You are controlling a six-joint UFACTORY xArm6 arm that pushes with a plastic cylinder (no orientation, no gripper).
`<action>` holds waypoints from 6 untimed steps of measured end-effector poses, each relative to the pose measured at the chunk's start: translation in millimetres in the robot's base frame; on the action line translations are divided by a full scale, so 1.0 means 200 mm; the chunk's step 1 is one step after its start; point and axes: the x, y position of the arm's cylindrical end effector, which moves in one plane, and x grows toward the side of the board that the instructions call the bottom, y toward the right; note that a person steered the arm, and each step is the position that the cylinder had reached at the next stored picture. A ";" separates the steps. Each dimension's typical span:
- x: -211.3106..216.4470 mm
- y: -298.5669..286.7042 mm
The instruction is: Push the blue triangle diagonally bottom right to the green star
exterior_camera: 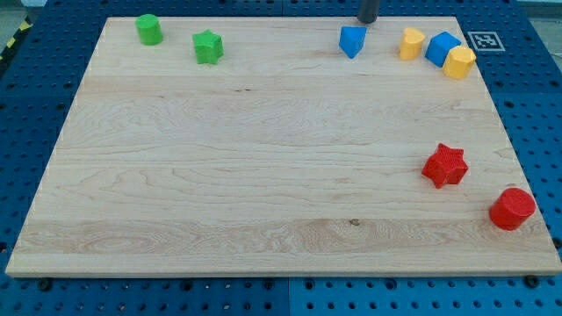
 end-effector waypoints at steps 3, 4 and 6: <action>0.48 -0.29; 0.29 -0.23; 0.45 -0.47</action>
